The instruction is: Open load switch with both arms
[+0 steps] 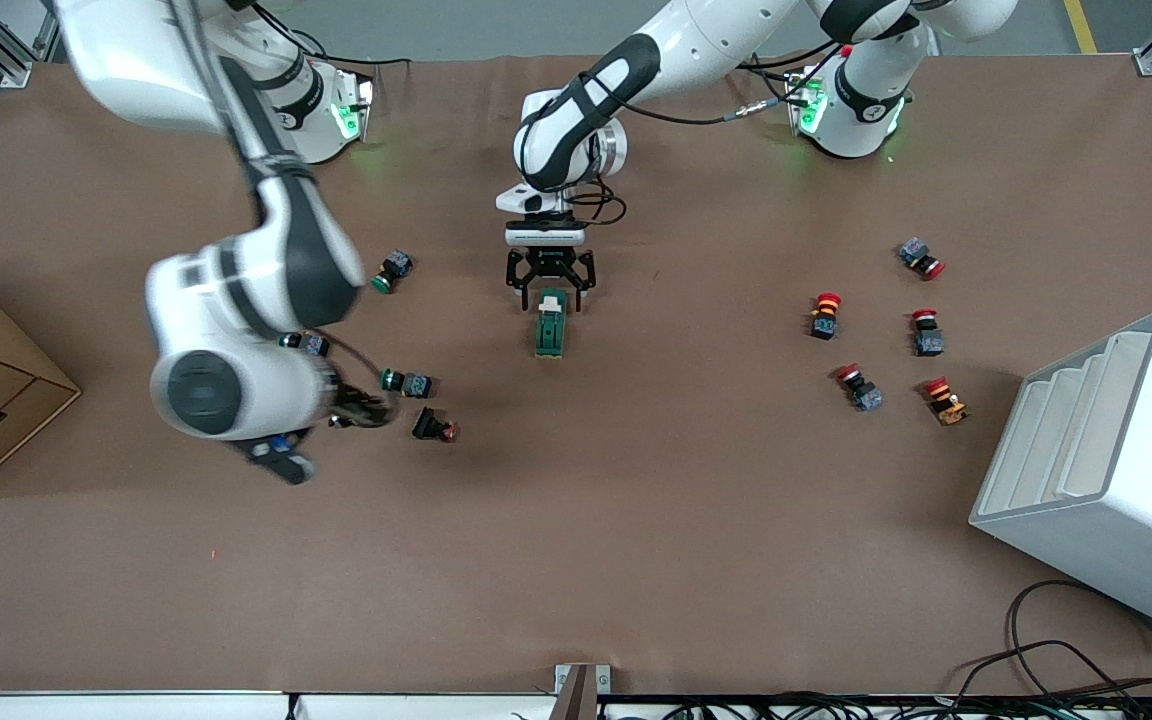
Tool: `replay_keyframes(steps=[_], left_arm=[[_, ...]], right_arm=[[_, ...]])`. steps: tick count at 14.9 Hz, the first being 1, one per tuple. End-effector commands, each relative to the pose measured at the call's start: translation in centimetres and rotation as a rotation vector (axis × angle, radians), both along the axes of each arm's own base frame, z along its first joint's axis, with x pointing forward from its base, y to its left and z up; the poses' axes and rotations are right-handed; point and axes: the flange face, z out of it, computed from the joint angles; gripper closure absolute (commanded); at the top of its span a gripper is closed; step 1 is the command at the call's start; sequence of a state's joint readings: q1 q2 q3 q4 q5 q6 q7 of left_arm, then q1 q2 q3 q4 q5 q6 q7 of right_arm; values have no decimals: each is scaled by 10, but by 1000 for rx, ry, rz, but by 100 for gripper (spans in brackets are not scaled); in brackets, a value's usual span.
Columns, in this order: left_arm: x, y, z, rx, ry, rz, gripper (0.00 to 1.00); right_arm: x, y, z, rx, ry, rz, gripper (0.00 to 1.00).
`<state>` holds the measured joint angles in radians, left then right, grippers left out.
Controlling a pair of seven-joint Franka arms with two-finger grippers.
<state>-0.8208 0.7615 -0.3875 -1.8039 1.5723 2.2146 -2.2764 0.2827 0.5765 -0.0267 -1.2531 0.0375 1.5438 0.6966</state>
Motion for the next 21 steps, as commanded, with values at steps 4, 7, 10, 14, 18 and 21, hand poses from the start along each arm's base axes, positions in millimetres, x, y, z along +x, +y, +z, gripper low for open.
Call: replay_keyframes(steps=[4,7,10,14,18,21], left_arm=[[21,-4,80,-13,34,69,0],[46,-1,125,-9,89,114,0],[94,12,166,-49,147,204,0],[173,39,234,-69,255,327,0],[247,88,303,-107,373,456,0],[284,131,337,-115,431,517,0]], right_arm=[[-7,-87,59,26,-32,339,0],[-10,-141,83,66,-44,423,0],[-18,-171,118,70,-84,441,0],[-33,-219,143,96,-72,505,0],[-34,-227,146,95,-71,489,0],[-34,-222,151,91,-65,489,0]])
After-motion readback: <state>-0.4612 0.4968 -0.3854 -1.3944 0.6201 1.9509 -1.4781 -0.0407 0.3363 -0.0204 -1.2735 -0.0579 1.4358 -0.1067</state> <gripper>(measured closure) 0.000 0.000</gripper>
